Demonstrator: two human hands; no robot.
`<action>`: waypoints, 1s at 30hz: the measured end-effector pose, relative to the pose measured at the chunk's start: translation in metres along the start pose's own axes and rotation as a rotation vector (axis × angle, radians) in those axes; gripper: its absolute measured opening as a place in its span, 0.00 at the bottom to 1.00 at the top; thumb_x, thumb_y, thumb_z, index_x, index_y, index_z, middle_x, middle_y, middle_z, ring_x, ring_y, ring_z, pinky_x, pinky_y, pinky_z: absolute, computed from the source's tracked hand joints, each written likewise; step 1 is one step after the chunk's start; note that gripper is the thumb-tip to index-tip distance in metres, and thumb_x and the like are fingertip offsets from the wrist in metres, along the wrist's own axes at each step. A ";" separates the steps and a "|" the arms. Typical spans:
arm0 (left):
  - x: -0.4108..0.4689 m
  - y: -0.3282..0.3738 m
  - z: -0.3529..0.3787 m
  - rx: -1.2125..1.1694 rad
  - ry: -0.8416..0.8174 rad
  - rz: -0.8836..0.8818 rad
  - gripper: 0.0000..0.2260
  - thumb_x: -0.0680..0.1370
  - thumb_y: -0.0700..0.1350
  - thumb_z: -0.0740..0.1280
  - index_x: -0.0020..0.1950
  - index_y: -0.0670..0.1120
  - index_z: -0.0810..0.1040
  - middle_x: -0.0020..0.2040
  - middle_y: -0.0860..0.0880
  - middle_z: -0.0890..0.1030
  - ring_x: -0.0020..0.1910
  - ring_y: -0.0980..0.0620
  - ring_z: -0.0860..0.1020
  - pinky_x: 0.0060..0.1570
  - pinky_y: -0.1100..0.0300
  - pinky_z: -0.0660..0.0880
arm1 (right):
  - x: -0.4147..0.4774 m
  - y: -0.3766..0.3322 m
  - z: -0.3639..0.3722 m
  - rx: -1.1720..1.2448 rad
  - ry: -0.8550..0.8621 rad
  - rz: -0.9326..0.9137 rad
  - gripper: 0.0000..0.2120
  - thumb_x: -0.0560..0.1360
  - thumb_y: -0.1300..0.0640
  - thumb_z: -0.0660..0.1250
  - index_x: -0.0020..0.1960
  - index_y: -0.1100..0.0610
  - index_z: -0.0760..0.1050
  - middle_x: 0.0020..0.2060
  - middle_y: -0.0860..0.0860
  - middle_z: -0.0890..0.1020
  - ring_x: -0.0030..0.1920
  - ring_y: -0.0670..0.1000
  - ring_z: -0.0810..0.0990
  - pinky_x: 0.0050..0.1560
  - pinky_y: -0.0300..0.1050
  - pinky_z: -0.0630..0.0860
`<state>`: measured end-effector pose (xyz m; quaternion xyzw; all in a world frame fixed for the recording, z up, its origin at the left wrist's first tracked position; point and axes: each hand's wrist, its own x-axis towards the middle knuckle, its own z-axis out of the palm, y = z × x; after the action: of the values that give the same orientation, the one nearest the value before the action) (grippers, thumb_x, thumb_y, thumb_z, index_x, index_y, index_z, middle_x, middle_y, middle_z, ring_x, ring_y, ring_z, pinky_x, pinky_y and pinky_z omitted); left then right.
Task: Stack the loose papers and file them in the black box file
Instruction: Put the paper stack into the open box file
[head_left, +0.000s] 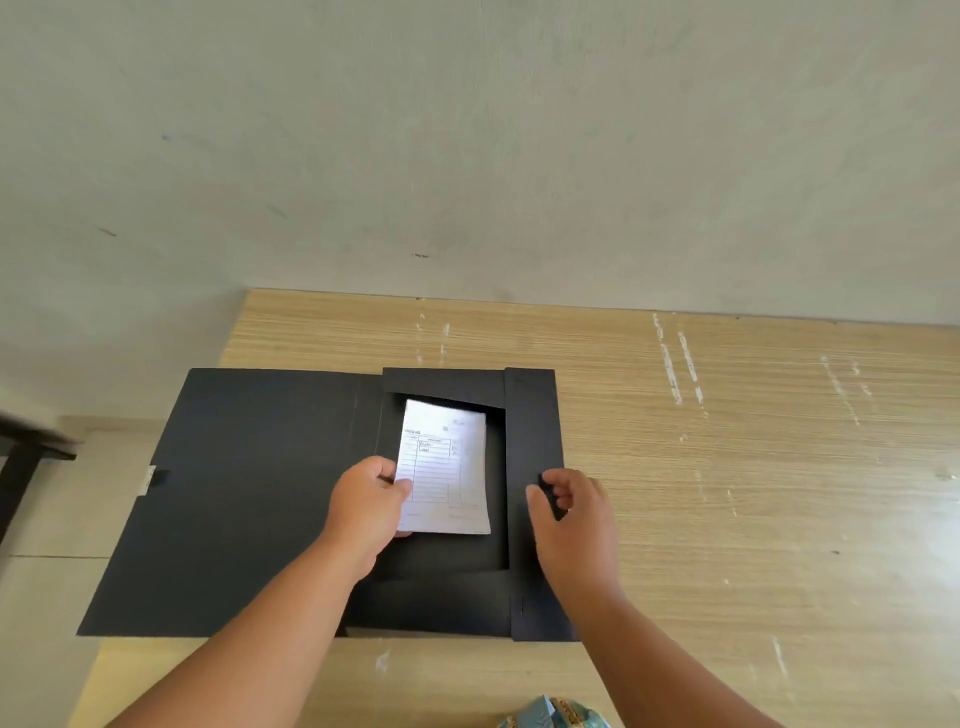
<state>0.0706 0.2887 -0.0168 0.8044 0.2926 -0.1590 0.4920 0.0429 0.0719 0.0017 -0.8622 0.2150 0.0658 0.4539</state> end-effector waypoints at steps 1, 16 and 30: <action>0.003 -0.002 0.003 0.034 -0.001 -0.021 0.03 0.83 0.40 0.67 0.51 0.44 0.79 0.52 0.46 0.83 0.49 0.47 0.83 0.37 0.57 0.82 | 0.004 0.006 -0.003 -0.041 0.003 0.000 0.14 0.79 0.49 0.69 0.64 0.49 0.76 0.57 0.44 0.77 0.57 0.46 0.77 0.57 0.42 0.77; -0.015 0.026 0.072 0.299 -0.116 0.089 0.07 0.81 0.49 0.68 0.50 0.46 0.78 0.44 0.53 0.82 0.37 0.55 0.81 0.35 0.59 0.78 | 0.032 0.015 0.003 -0.058 -0.117 0.149 0.24 0.81 0.45 0.66 0.74 0.51 0.67 0.62 0.49 0.79 0.57 0.50 0.80 0.56 0.49 0.81; -0.010 -0.011 -0.035 0.142 0.193 0.021 0.14 0.82 0.53 0.64 0.60 0.45 0.82 0.53 0.51 0.82 0.48 0.52 0.81 0.44 0.55 0.78 | 0.001 -0.038 0.034 -0.388 -0.050 -0.363 0.23 0.80 0.48 0.66 0.73 0.53 0.70 0.72 0.51 0.71 0.74 0.53 0.66 0.74 0.52 0.62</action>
<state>0.0551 0.3200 -0.0028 0.8519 0.3179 -0.0959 0.4050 0.0629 0.1179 0.0107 -0.9556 0.0290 0.0448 0.2897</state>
